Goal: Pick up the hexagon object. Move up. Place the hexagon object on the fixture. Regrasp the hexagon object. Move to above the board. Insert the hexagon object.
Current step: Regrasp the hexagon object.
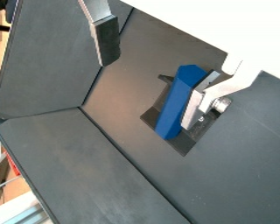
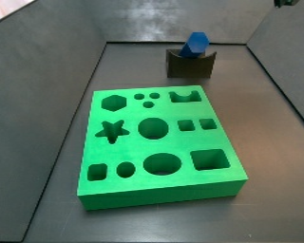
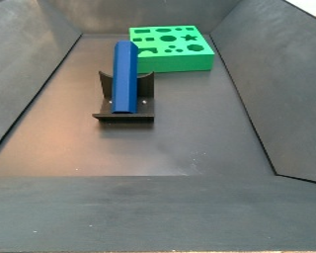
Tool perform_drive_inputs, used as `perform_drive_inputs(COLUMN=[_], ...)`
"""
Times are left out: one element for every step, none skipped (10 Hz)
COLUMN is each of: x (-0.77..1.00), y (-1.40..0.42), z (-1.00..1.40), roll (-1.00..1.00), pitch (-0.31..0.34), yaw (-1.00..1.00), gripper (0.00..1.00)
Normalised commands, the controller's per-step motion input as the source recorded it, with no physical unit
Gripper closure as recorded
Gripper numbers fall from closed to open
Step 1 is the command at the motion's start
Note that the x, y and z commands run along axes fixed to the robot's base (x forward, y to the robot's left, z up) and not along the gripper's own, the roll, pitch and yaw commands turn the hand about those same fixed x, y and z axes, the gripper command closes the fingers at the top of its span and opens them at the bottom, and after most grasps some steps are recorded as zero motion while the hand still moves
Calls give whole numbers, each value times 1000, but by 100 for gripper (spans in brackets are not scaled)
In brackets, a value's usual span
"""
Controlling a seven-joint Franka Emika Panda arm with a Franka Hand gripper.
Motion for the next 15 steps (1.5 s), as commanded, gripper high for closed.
perform_drive_inputs(x=[98,37,41,52,61,71,82,95,104,116,125,122,112,106,98], y=[-53,42,43,38,33,31,30,26,18,13,10,3,-2,-6,-6], z=[-8,-1000,-1000,-1000,-1000,-1000,-1000,-1000,-1000,-1000,-1000,-854,-690,-533,-333], roll=[178,138,137,130,109,87,73,70,73,73,71,71,69,69,74], pitch=[12,53,40,-1,-33,-54,-70,-80,-81,-66,-58,-31,-8,12,30], yaw=[213,200,178,159,144,124,101,68,44,14,5,-7,-13,-10,4], gripper=[0,0,0,0,0,0,0,0,0,0,0,0,0,0,0])
